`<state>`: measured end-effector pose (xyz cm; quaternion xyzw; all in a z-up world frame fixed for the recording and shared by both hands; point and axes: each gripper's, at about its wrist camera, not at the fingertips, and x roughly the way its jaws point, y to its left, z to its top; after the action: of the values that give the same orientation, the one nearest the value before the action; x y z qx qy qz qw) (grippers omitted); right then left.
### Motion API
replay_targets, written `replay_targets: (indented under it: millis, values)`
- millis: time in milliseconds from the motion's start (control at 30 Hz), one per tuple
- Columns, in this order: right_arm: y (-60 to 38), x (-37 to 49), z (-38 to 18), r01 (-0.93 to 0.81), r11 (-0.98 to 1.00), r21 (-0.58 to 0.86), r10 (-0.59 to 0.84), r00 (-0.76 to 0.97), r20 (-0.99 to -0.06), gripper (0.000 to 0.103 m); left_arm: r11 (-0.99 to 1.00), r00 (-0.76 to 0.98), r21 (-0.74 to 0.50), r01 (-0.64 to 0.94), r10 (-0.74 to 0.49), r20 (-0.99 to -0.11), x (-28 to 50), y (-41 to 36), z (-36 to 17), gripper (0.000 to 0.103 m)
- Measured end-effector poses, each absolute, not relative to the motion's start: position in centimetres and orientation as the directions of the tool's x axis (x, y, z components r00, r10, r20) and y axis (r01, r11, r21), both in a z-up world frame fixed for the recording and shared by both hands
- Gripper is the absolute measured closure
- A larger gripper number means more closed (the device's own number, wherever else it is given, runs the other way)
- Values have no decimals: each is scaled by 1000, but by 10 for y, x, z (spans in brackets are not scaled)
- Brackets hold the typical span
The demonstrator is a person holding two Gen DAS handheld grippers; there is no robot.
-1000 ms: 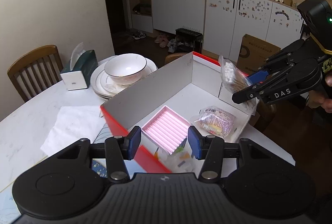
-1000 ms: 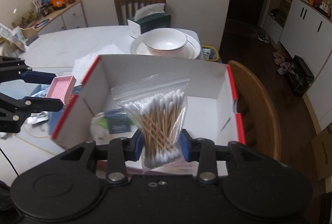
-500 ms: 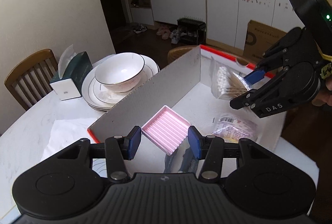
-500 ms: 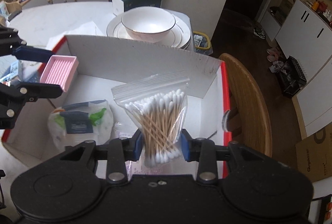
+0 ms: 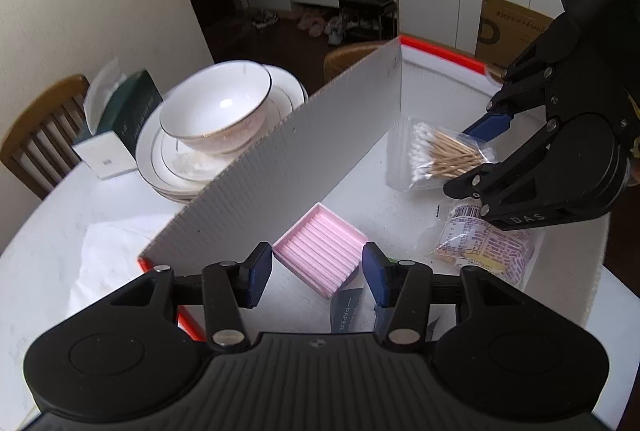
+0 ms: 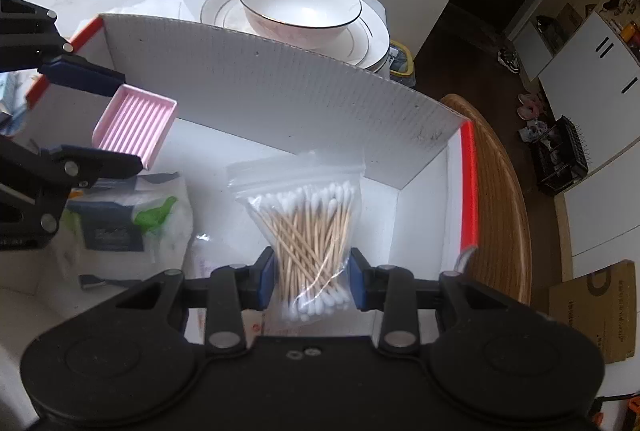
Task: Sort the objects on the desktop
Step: 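Open left tool to drop pink comb while right tool releases swab bag in box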
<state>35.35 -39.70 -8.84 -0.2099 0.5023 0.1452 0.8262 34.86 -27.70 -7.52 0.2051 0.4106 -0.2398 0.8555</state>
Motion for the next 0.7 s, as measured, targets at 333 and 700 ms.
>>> replay_targets:
  millis: [333, 700]
  values:
    - [-385, 366, -104, -489, 849, -200, 29, 422, -906, 68, 798, 464, 129, 589, -203, -862, 364, -284, -98, 55]
    - [-396, 366, -100, -469, 867, -170, 54, 427, -902, 62, 814, 443, 99, 572, -205, -873, 371, -281, -100, 54]
